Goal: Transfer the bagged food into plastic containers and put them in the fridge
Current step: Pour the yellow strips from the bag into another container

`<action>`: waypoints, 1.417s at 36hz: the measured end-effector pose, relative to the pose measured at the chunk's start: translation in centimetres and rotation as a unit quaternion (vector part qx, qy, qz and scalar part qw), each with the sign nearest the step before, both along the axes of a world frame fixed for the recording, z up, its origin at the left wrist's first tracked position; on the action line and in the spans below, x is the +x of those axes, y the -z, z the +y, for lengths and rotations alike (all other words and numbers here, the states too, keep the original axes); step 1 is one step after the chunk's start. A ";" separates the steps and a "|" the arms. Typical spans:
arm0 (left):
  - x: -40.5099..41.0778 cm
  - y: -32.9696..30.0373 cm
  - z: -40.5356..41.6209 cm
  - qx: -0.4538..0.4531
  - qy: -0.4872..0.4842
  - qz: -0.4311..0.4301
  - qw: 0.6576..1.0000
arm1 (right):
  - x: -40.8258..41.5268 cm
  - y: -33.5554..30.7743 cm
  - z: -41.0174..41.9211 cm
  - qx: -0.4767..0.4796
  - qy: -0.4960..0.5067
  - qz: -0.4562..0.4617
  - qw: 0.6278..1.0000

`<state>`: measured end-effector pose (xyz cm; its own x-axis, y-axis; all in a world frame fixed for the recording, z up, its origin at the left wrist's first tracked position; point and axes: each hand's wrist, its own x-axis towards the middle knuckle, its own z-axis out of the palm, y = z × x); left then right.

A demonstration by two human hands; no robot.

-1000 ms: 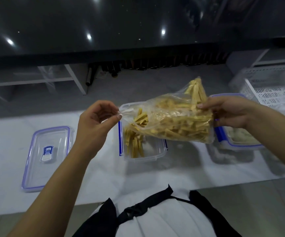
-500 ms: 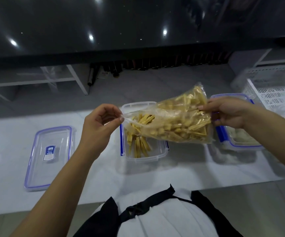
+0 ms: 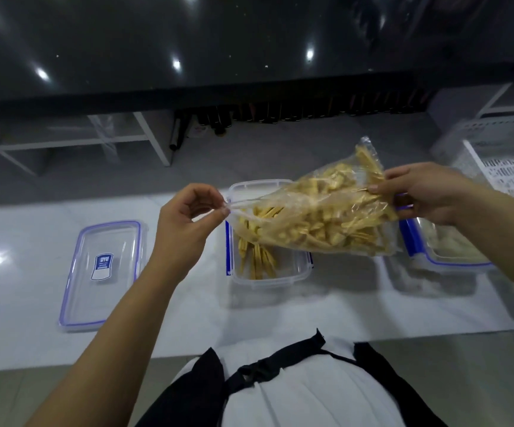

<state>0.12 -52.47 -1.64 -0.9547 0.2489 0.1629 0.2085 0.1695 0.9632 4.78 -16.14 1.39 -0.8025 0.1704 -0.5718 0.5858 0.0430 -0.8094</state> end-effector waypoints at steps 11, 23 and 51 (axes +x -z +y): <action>-0.4 0.5 -0.5 0.002 0.009 -0.017 1.000 | -0.5 -0.7 0.1 0.038 -0.001 0.007 0.999; -0.4 2.1 -0.4 -0.029 0.021 -0.019 0.999 | -1.3 -0.8 0.2 0.018 -0.022 -0.002 1.000; 0.6 2.8 1.1 -0.126 0.061 -0.055 0.989 | -3.9 -5.2 0.1 0.106 -0.077 0.065 0.989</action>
<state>0.74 -51.39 -4.48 -0.9234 0.3831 -0.0229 0.1377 0.3865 0.9119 0.86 -16.08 6.57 -0.8930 0.1460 -0.4258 0.4501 0.2997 -0.8412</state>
